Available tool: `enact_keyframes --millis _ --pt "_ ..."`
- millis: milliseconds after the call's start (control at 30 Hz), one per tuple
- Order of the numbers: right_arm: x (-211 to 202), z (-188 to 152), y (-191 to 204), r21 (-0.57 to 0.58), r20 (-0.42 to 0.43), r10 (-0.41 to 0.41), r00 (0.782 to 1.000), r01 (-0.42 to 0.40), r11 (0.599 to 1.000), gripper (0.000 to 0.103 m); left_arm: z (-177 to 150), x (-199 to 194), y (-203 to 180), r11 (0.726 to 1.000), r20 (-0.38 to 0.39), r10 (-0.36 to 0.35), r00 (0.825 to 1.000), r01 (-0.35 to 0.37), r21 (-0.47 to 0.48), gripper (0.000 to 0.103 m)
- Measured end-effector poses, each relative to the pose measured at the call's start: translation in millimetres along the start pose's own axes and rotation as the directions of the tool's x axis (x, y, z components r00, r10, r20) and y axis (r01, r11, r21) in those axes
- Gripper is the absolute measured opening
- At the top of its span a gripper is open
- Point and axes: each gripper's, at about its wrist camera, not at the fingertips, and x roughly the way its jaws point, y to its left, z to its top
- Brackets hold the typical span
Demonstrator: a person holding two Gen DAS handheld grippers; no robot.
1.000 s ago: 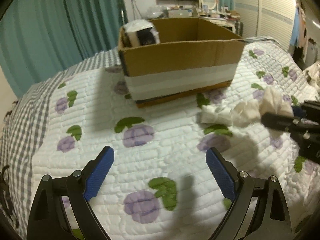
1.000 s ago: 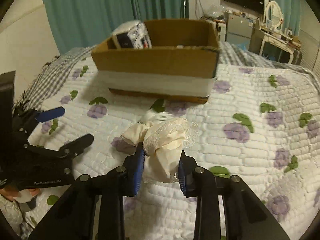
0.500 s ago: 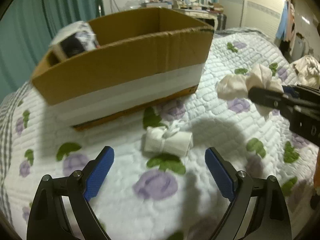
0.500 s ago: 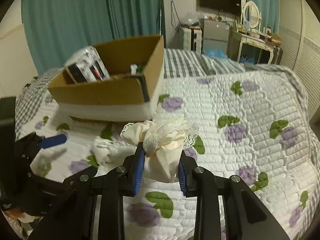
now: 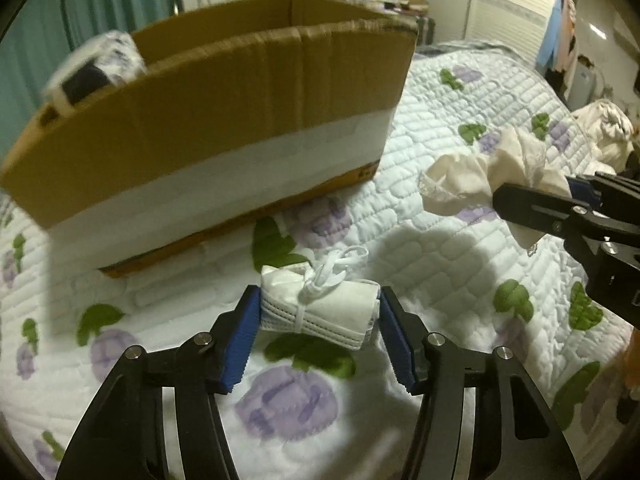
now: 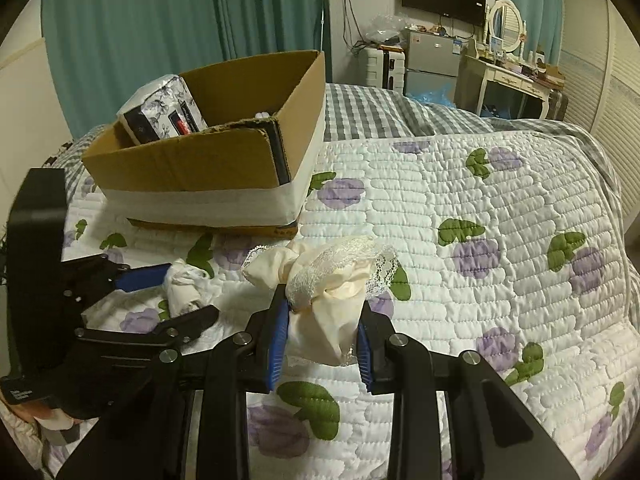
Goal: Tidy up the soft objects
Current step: 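Lower the lace cloth and rolled towel into the box and release both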
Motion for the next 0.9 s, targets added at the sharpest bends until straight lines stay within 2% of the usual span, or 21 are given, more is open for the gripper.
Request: enact_keyframes --millis 167,367,633,900 --pt "-20 -3 5 0.018 0.020 0.001 1.000 -0.001 1.000 0.029 1 -39 4 1.000 0.057 0.029 0.998 -0.029 -0.007 0.057" --pt "-67 -2 14 0.023 0.080 -0.011 0.997 0.009 1.000 0.029 -1 -103 8 0.999 0.161 0.049 0.986 -0.049 -0.007 0.057" --pt "-131 14 41 -0.018 0.170 -0.020 0.985 0.023 1.000 0.029 7 -167 14 0.996 0.277 0.085 0.957 -0.078 -0.036 0.057" --pt "-169 45 64 -0.068 0.253 -0.009 0.967 0.027 0.997 0.029 28 -202 24 0.992 0.362 0.128 0.924 -0.117 -0.050 0.057"
